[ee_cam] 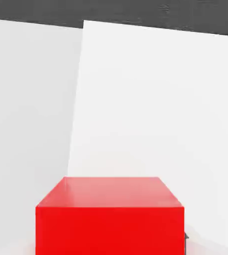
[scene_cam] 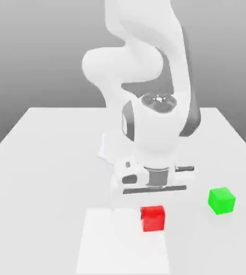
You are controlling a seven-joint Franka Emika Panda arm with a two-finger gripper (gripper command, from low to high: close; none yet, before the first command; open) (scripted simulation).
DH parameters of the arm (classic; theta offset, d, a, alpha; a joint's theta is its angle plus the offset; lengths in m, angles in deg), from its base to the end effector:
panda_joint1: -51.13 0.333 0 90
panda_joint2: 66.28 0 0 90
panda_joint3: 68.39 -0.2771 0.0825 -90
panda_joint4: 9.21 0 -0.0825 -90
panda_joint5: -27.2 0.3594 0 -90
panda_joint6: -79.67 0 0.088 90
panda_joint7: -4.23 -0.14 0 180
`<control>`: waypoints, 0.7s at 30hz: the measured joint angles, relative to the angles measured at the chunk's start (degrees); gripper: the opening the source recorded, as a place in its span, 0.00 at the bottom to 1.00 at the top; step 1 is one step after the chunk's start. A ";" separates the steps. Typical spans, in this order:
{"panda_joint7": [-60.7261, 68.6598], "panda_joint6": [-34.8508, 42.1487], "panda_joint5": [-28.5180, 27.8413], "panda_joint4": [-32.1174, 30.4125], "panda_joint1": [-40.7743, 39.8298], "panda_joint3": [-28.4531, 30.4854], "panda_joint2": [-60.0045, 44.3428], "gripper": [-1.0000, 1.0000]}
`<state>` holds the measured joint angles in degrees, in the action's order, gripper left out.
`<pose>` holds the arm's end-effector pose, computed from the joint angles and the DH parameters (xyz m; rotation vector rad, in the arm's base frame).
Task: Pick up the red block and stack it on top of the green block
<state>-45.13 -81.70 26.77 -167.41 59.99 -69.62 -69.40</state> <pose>0.3729 0.0669 0.1512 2.9620 -1.0450 0.0022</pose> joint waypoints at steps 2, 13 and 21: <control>3.08 1.96 0.90 -0.19 2.17 -1.43 2.10 0.00; 27.20 7.45 3.35 0.33 19.64 -8.19 7.12 0.00; 31.61 0.98 -1.55 0.92 24.71 -9.27 -0.09 0.00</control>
<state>-13.52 -80.72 25.23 -166.49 84.70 -78.89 -69.48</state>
